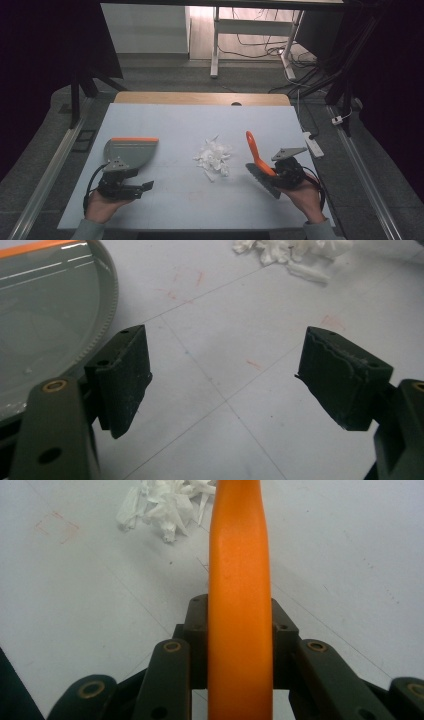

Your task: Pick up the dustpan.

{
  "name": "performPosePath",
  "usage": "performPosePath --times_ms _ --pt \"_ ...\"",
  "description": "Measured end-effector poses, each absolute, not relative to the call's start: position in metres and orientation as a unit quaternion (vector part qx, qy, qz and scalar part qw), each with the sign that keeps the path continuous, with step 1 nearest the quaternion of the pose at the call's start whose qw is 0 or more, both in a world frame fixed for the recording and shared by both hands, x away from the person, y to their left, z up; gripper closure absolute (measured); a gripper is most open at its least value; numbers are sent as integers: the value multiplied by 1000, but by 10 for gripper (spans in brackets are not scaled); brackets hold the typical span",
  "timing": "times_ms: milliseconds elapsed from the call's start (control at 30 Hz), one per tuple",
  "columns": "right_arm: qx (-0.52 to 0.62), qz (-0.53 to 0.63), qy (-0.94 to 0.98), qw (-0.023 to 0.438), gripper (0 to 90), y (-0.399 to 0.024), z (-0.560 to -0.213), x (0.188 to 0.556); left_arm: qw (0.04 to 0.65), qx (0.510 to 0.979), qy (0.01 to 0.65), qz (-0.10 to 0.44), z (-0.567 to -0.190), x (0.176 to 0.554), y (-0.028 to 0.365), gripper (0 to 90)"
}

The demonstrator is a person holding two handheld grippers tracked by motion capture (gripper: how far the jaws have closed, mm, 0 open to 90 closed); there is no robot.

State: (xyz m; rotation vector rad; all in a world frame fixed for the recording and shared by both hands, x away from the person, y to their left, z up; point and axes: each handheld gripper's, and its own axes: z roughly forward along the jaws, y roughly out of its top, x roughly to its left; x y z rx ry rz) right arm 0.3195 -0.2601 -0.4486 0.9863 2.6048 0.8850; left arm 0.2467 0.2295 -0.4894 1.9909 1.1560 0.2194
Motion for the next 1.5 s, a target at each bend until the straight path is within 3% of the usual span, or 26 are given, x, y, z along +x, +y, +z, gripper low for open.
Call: performPosePath --times_ms 700,1500 --pt "330 316 883 107 702 -264 -445 318 336 811 470 92 -460 255 206 201" --pt "338 304 882 121 703 -264 -445 318 311 742 585 100 -464 252 271 149"
